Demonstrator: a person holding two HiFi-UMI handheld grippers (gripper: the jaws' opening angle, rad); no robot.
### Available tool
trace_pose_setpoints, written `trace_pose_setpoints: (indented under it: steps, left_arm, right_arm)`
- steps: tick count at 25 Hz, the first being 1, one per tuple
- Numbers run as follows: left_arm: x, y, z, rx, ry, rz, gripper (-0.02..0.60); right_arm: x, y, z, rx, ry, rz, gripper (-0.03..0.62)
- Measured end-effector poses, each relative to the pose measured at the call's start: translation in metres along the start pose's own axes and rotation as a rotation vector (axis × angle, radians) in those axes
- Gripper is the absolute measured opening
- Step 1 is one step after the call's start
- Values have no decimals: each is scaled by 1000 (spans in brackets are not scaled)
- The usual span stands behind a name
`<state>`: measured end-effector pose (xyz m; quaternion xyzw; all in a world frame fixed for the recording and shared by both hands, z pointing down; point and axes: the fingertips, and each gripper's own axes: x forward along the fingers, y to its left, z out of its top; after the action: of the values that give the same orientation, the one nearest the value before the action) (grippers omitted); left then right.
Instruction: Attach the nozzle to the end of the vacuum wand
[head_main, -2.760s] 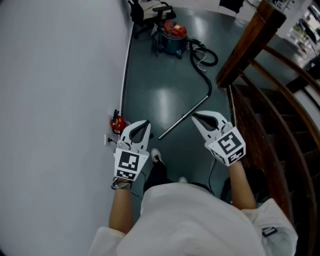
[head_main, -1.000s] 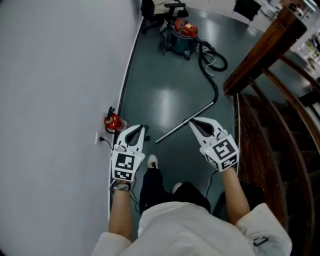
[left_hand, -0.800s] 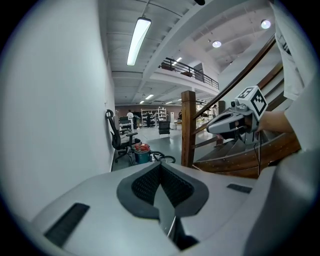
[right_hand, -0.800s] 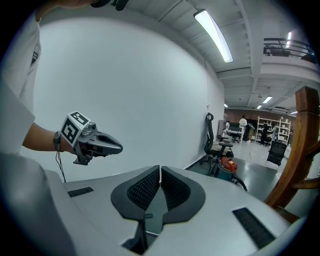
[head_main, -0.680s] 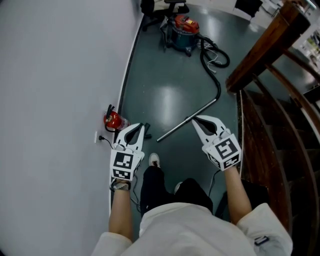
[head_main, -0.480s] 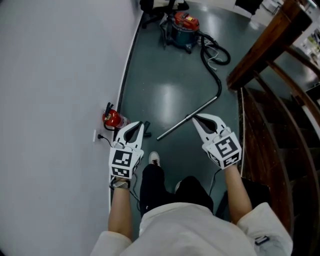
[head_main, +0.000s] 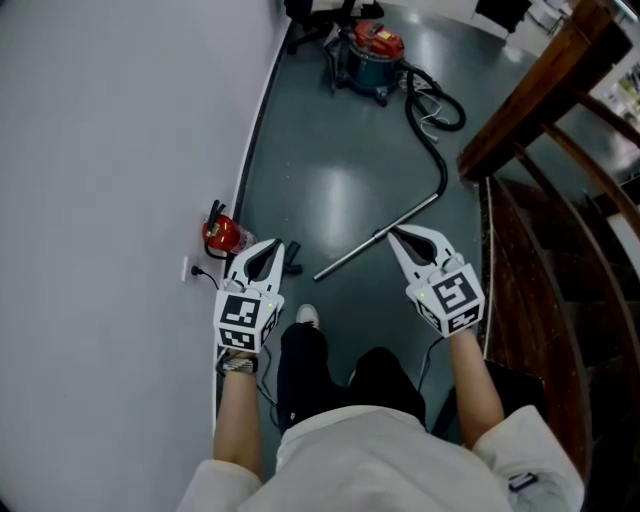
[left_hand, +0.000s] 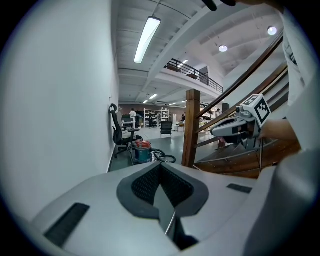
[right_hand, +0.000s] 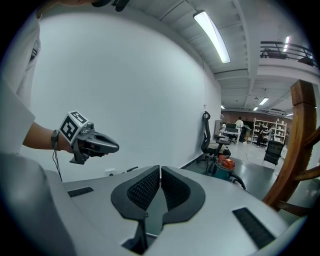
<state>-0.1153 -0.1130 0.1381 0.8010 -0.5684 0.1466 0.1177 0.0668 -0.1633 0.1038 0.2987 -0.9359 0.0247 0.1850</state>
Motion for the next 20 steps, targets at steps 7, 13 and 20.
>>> trace_pose_setpoints:
  steps: [7,13,20]
  left_arm:
    - [7,5,-28,-21,9,14,0]
    - [17,14,-49,-26,13,24,0]
    - [30,26,-75,-38,26,41,0]
  right_arm:
    - [9,4,-26,15,7,-1,29]
    - [19,0,-52,26,5,-6,29]
    - [32,0,-76,33,21,-2,29]
